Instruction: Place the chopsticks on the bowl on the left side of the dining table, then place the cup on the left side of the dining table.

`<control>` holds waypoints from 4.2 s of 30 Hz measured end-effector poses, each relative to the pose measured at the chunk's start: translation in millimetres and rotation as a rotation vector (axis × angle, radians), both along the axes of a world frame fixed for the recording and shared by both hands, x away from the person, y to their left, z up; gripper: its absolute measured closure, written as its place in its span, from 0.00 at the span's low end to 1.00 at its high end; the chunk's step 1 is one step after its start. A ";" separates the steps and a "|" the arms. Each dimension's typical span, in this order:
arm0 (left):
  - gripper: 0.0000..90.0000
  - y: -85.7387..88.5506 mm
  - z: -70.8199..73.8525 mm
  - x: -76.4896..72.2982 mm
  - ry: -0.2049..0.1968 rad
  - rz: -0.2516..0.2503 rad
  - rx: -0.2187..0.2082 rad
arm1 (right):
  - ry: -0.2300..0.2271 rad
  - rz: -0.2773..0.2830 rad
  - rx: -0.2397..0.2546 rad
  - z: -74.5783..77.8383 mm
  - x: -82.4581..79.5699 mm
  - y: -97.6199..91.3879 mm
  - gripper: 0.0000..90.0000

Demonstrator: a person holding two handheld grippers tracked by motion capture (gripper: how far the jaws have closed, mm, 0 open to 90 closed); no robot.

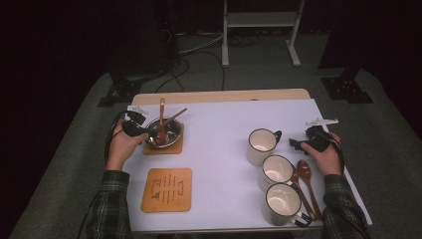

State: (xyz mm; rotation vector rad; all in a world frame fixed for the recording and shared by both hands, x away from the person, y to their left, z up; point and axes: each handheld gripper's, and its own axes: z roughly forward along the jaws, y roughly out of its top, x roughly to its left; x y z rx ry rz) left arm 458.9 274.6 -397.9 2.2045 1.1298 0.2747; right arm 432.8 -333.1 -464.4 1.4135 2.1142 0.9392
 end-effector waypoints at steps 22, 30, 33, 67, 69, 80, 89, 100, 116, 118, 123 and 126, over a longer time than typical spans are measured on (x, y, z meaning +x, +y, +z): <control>1.00 -37.6 23.8 23.0 -0.060 -0.018 -0.030 | 0.000 0.000 0.001 -0.1 0.0 -0.1 0.18; 1.00 -51.0 26.2 52.0 -0.067 -0.003 -0.016 | 0.001 0.000 0.003 -0.1 0.0 -0.1 0.18; 1.00 -53.7 26.5 62.9 -0.075 0.006 -0.007 | 0.001 -0.001 0.003 -0.1 0.1 -0.1 0.18; 1.00 -78.6 -2.2 91.4 -0.008 0.013 0.043 | 0.000 0.000 0.001 -0.2 -0.1 0.0 0.18; 1.00 -81.0 -3.5 88.6 -0.005 0.000 0.039 | 0.000 -0.001 0.001 -0.2 -0.1 0.1 0.18; 1.00 -97.8 -1.7 73.9 -0.005 -0.061 0.054 | 0.000 0.000 0.002 -0.2 0.1 0.0 0.18; 1.00 -110.3 -2.7 59.5 0.007 -0.110 0.044 | -0.001 0.000 0.000 -0.2 0.0 0.2 0.18; 1.00 -115.1 -5.5 40.7 0.010 -0.148 0.043 | -0.003 0.001 -0.002 -0.2 0.0 0.2 0.18; 0.92 -120.0 12.2 29.0 -0.026 -0.167 -0.001 | -0.003 0.001 -0.003 -0.3 0.0 0.2 0.18; 0.88 -121.5 17.2 26.5 -0.027 -0.177 -0.022 | -0.003 0.001 -0.003 -0.3 0.0 0.2 0.18; 0.77 -125.1 27.5 17.6 -0.033 -0.188 -0.032 | -0.003 0.000 -0.002 -0.4 -0.1 0.2 0.18; 0.71 -124.9 32.9 11.6 -0.037 -0.186 -0.036 | -0.003 0.002 -0.005 -0.4 -0.1 0.4 0.18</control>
